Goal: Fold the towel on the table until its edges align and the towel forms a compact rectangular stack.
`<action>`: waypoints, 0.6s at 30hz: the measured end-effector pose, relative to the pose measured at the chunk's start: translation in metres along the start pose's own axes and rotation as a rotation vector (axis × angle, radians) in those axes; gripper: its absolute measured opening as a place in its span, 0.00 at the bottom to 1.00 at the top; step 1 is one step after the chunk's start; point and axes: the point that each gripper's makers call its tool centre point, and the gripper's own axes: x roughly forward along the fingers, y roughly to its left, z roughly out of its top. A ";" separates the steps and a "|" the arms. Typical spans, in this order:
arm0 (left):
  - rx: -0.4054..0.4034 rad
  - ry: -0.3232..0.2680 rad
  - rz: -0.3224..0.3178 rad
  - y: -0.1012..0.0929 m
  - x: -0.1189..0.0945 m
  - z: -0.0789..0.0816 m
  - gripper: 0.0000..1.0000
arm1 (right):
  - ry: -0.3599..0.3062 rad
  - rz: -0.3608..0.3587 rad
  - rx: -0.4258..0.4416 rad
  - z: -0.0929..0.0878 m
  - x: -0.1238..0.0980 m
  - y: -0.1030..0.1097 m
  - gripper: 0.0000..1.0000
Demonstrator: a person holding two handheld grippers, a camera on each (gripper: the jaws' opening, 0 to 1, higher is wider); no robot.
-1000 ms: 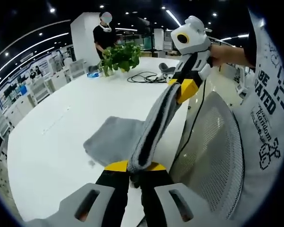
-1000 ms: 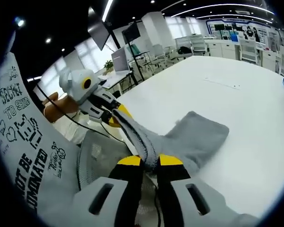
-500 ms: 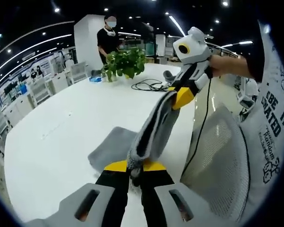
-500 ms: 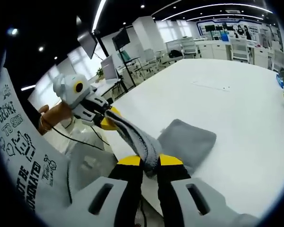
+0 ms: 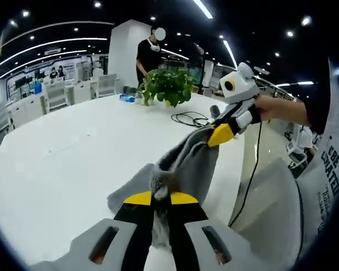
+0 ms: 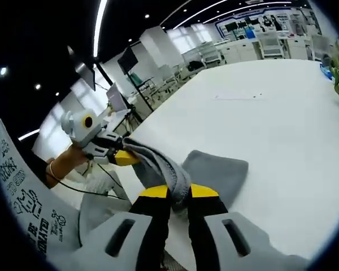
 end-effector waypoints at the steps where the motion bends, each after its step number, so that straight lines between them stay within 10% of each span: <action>1: -0.010 0.003 0.006 0.003 0.003 -0.002 0.08 | 0.004 -0.002 0.004 0.000 0.003 -0.003 0.10; 18: -0.173 0.171 0.088 0.046 0.046 -0.055 0.10 | 0.109 -0.032 0.065 -0.009 0.064 -0.057 0.10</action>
